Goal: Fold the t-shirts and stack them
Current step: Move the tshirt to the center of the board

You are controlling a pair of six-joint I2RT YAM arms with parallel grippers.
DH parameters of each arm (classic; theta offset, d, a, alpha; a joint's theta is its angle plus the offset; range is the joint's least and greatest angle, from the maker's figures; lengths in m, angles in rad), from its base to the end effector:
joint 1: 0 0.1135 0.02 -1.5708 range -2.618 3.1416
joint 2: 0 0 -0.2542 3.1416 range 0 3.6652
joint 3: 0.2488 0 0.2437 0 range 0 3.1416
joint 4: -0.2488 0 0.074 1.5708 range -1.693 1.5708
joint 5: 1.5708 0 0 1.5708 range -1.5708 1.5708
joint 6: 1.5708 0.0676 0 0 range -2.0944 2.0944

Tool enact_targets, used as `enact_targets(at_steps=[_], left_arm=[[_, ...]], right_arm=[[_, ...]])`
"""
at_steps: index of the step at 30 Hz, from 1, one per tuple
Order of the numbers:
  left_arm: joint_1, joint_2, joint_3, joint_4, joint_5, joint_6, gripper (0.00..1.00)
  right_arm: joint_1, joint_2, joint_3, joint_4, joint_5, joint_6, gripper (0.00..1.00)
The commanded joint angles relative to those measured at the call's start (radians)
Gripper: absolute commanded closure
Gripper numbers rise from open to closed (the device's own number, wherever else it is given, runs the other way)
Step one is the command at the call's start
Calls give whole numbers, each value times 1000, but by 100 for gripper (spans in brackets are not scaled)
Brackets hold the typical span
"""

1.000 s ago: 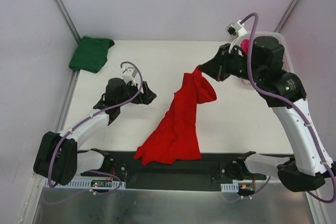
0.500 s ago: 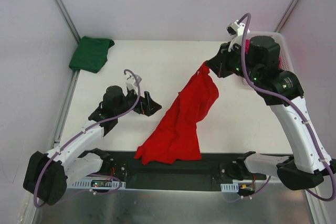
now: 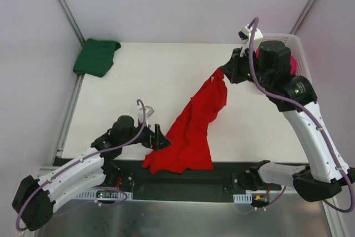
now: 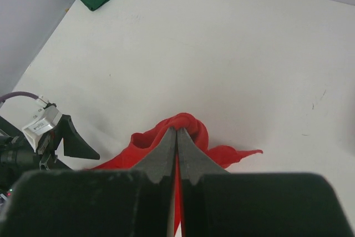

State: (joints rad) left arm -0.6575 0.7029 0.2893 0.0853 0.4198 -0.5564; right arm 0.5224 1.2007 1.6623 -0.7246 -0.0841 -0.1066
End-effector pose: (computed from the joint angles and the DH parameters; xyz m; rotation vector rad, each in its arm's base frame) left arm 0.1375 -0.1409 0.1941 0.4137 2.0212 -1.1896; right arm 0.2132 0.1293 0.4727 -0.6282 1.7386 0.3683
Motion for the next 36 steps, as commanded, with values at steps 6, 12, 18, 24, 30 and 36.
enact_targets(at_steps=[6, 12, 18, 24, 30, 36], left_arm=[[-189, 24, -6, -114, -186, -37, 1], [-231, 114, 20, -177, -282, -17, 36], [-243, 201, 60, -193, -312, -22, 100], [-251, 188, 149, -238, -355, 9, 100], [-251, 213, 391, -343, -447, 133, 100], [-251, 250, 629, -456, -576, 265, 100]], right_arm=[[-5, -49, -13, 47, 18, -4, 98], [-9, -66, -30, 53, 12, -1, 98], [-7, -72, -45, 59, 4, 8, 98], [-9, -92, -65, 62, 58, 1, 98], [-9, -90, 48, 62, 135, -36, 98], [-9, -121, 96, 94, 202, -70, 99]])
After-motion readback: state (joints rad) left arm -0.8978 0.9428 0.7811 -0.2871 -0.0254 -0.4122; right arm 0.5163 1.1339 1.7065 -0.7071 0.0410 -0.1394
